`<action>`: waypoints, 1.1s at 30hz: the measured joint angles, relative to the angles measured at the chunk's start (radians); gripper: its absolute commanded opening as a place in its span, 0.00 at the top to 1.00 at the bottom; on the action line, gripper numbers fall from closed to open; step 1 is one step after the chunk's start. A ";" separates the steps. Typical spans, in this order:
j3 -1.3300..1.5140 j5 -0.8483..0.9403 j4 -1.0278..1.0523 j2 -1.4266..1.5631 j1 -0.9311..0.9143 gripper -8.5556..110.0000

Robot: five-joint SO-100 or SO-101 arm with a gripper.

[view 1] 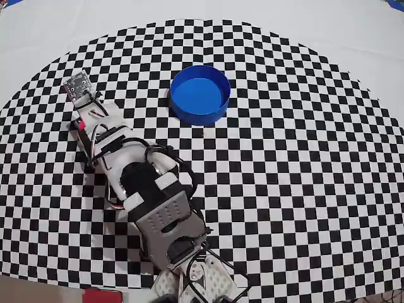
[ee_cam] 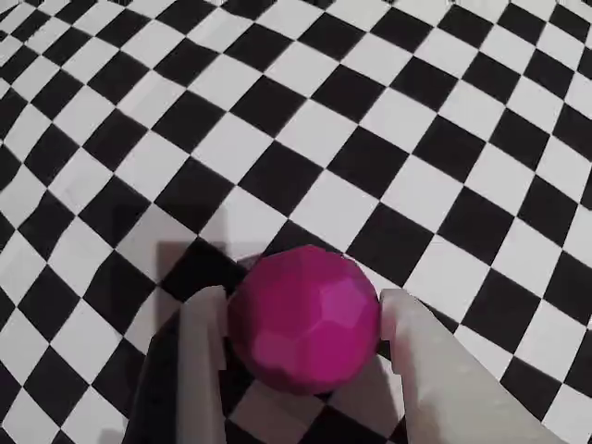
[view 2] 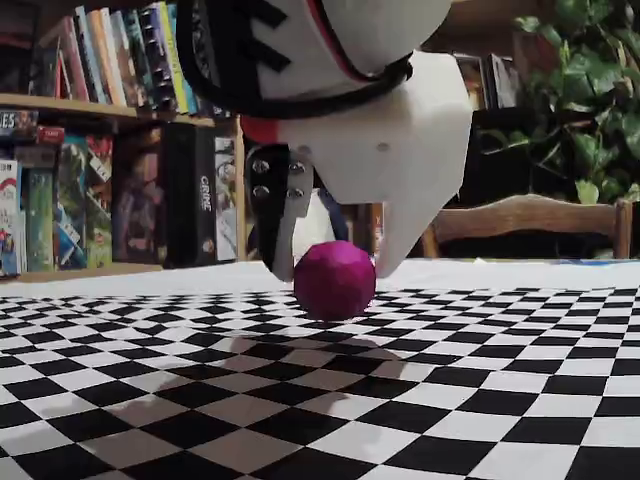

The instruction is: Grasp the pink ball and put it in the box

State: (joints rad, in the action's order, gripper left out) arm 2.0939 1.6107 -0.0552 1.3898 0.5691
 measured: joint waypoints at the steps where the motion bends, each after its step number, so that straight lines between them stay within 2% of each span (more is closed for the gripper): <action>1: 0.006 0.000 0.000 0.009 0.000 0.93; 33: 0.181 0.000 0.054 0.322 0.000 0.93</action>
State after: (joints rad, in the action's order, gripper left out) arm 2.2749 1.6107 -0.0015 1.7119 0.5691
